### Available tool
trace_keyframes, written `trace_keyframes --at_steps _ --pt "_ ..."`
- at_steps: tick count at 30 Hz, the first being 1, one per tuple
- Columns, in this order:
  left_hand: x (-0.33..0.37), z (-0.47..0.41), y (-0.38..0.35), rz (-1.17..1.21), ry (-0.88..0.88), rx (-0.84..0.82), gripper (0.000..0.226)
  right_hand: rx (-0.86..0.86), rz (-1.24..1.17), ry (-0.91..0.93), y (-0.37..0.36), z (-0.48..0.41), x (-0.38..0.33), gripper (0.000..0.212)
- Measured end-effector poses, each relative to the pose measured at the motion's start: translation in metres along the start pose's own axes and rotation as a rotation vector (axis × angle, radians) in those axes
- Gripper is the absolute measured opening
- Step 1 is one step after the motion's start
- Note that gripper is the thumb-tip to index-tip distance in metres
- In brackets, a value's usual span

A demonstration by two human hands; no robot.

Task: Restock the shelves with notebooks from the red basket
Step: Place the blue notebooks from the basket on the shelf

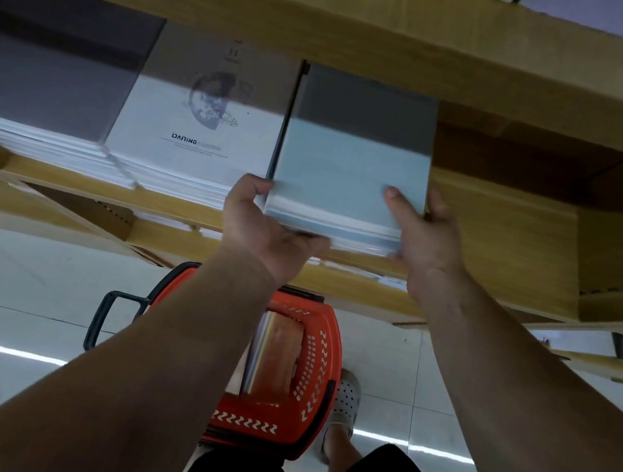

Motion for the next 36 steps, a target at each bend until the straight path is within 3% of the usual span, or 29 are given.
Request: trace_keyframes --at_steps 4,9,12,16,19,23,27,30,36 --pt "0.002 0.003 0.006 -0.033 -0.016 -0.012 0.064 -0.068 0.143 0.054 0.006 -0.006 -0.001 0.065" --pt "-0.007 0.018 0.024 -0.084 -0.030 0.110 0.101 -0.038 0.315 0.200 0.010 0.004 0.012 0.104" --pt "-0.002 0.017 0.017 -0.011 -0.052 0.037 0.105 -0.055 0.396 0.306 0.007 0.012 0.020 0.120" --pt "0.007 0.008 -0.001 0.034 -0.058 -0.074 0.098 -0.091 0.391 0.398 -0.003 0.004 0.018 0.120" --pt "0.011 0.009 -0.013 0.041 -0.070 -0.173 0.083 0.012 0.548 0.393 -0.009 -0.001 0.018 0.126" --pt "0.005 0.016 0.016 -0.116 -0.079 -0.037 0.102 0.035 0.646 0.390 -0.006 -0.001 0.019 0.131" --pt "-0.006 0.020 0.048 -0.239 -0.080 0.070 0.096 0.038 0.485 0.308 0.006 0.003 0.026 0.129" --pt "-0.010 0.018 0.054 -0.172 -0.075 0.085 0.108 0.046 0.431 0.162 0.019 0.007 0.040 0.135" --pt "-0.016 0.013 0.056 -0.041 -0.181 0.086 0.115 0.052 0.440 0.157 0.017 0.003 0.056 0.122"
Point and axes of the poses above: each hand's wrist, its own z-axis away from the middle knuckle, its own y-axis out of the back of the hand, x = y × z, the point moved 4 cm from there along -z, towards the middle knuckle, and after that the axes turned 1 degree about y, right-handed, at the moved point
